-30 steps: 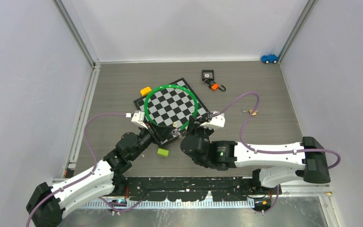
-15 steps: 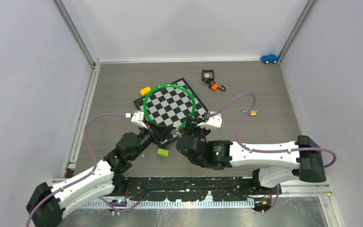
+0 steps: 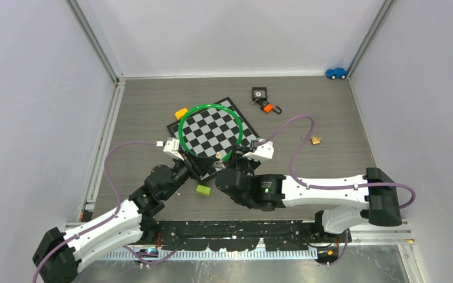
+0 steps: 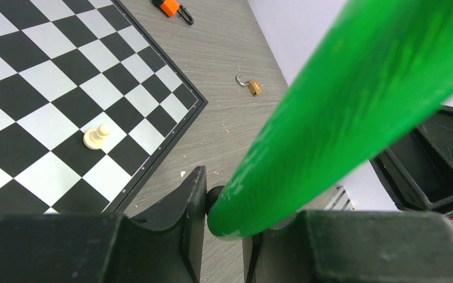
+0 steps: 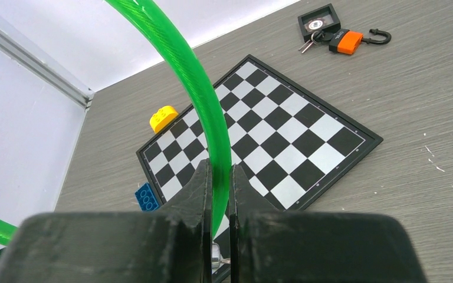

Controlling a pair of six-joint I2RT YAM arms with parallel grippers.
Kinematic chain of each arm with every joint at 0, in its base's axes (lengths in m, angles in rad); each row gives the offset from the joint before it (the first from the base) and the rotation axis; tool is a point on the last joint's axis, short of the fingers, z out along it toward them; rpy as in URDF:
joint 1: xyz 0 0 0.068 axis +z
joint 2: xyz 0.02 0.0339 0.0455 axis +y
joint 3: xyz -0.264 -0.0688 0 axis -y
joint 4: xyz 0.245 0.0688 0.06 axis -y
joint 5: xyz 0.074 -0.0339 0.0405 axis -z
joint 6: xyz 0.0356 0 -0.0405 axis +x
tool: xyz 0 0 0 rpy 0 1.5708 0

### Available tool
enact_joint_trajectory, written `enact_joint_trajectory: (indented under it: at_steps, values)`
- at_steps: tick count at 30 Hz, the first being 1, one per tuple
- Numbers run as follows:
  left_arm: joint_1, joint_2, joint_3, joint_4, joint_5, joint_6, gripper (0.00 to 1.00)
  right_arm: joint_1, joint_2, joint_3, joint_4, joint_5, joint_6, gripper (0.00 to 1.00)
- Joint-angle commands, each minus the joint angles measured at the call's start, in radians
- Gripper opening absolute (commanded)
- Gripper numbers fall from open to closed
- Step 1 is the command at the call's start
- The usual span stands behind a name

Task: Lock with the key
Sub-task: Lock the lock.

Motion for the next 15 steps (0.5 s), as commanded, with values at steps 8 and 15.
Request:
enact_joint_trajectory:
  at_steps: [8,15]
  values:
    - [-0.003,-0.012,0.032,0.047,0.015,-0.005,0.00,0.010,0.017,0.054,0.026,0.089,0.065,0.00]
    - [-0.003,-0.015,0.024,0.046,0.010,-0.008,0.00,0.009,0.019,0.060,0.022,0.054,0.069,0.00]
